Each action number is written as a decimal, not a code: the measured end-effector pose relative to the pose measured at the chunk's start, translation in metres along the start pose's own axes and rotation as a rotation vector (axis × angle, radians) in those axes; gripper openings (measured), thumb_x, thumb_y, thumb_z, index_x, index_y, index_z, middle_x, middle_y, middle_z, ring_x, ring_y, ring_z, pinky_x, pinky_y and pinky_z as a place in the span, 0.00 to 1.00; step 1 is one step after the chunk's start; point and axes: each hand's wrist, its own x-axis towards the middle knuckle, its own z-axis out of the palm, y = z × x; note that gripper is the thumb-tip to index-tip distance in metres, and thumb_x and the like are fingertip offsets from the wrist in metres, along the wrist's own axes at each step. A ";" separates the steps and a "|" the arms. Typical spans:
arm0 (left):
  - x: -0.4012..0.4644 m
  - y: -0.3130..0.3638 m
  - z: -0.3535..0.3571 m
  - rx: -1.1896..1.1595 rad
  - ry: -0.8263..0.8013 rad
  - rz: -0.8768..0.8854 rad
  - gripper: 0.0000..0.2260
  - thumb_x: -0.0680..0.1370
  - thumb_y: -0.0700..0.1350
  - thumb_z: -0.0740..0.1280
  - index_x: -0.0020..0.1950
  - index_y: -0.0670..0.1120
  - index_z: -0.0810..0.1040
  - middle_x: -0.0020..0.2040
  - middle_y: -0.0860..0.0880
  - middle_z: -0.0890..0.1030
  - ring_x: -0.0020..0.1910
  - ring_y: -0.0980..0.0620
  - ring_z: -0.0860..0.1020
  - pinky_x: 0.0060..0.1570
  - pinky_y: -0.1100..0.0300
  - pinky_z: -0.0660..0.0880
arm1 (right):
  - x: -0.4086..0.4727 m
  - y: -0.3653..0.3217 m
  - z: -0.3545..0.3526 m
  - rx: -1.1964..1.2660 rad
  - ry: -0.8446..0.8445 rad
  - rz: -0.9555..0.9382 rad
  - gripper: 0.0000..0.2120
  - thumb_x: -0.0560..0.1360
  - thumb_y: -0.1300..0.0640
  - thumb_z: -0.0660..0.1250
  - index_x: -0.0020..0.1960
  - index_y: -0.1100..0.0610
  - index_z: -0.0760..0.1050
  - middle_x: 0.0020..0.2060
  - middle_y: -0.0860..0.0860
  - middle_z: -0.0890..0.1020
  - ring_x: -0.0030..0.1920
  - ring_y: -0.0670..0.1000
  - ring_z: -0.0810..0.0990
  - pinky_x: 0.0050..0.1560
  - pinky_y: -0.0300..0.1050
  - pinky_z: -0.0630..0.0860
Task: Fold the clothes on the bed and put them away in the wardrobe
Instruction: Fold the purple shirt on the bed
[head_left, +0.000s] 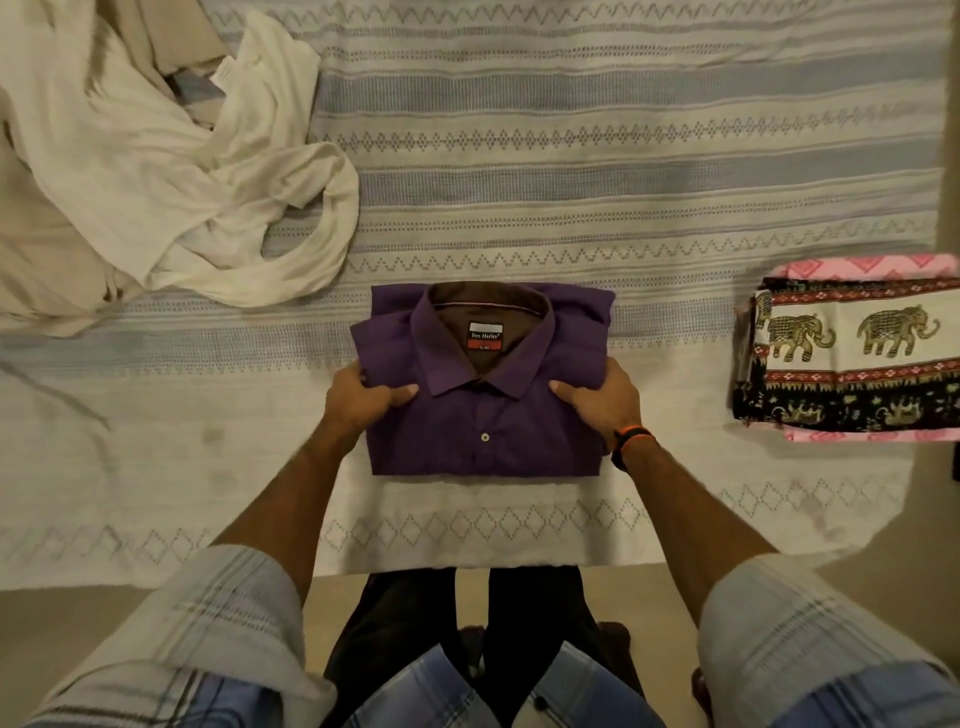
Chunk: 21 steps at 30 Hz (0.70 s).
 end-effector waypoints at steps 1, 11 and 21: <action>-0.004 0.003 0.001 0.014 -0.007 0.014 0.32 0.62 0.49 0.82 0.63 0.45 0.78 0.58 0.48 0.82 0.56 0.48 0.80 0.60 0.48 0.77 | -0.001 0.001 0.001 0.022 0.005 -0.017 0.30 0.68 0.51 0.79 0.65 0.58 0.73 0.61 0.56 0.80 0.61 0.59 0.78 0.63 0.53 0.75; -0.052 0.022 -0.002 -0.032 -0.040 0.228 0.26 0.70 0.49 0.74 0.67 0.48 0.75 0.60 0.48 0.81 0.58 0.48 0.79 0.63 0.46 0.75 | -0.040 -0.018 -0.013 0.145 -0.012 -0.191 0.28 0.72 0.55 0.75 0.69 0.55 0.70 0.63 0.52 0.79 0.62 0.55 0.77 0.66 0.50 0.73; -0.137 0.054 -0.030 -0.020 -0.060 0.344 0.24 0.72 0.48 0.72 0.67 0.46 0.75 0.61 0.47 0.80 0.59 0.45 0.78 0.64 0.44 0.74 | -0.126 -0.035 -0.058 0.182 0.067 -0.310 0.26 0.72 0.54 0.75 0.68 0.57 0.73 0.63 0.54 0.79 0.62 0.56 0.77 0.62 0.48 0.74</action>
